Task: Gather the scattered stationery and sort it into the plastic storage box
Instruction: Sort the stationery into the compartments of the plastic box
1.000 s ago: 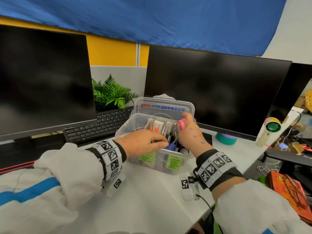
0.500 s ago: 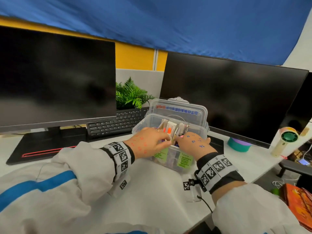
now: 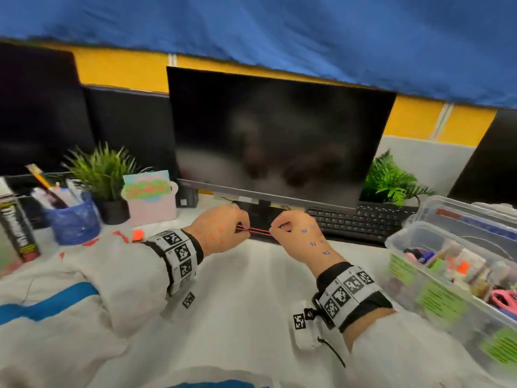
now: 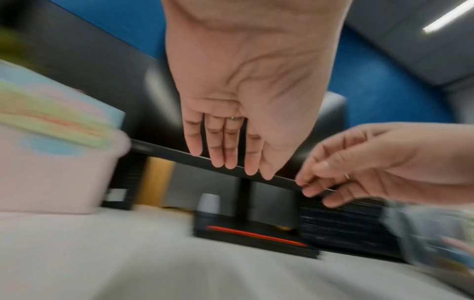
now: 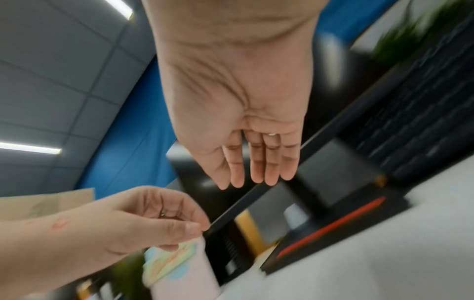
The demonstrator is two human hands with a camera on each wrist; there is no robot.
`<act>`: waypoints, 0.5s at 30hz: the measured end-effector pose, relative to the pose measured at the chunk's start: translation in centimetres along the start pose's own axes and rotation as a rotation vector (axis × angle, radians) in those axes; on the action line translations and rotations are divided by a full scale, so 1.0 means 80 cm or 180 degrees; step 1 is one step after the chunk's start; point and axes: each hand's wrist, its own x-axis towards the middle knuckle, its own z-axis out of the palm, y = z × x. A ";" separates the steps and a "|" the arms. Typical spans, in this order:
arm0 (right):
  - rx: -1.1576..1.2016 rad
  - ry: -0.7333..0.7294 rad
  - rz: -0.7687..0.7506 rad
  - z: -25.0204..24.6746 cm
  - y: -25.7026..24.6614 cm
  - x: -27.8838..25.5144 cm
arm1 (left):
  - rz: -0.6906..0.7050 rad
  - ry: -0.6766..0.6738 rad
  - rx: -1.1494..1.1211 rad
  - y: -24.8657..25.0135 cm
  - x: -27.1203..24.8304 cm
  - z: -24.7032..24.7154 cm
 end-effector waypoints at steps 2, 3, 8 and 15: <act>0.0237 -0.0360 -0.0093 0.047 -0.037 0.016 | -0.0503 -0.0016 -0.0016 -0.066 -0.038 -0.011; 0.0347 -0.0553 -0.0148 0.069 -0.057 0.023 | -0.0750 -0.0021 -0.0029 -0.098 -0.058 -0.016; 0.0601 -0.1115 -0.0559 0.171 -0.141 0.050 | -0.1811 0.0017 -0.0110 -0.214 -0.150 -0.039; 0.0561 -0.1658 -0.0456 0.266 -0.231 0.078 | -0.2300 -0.0225 -0.0344 -0.291 -0.222 -0.049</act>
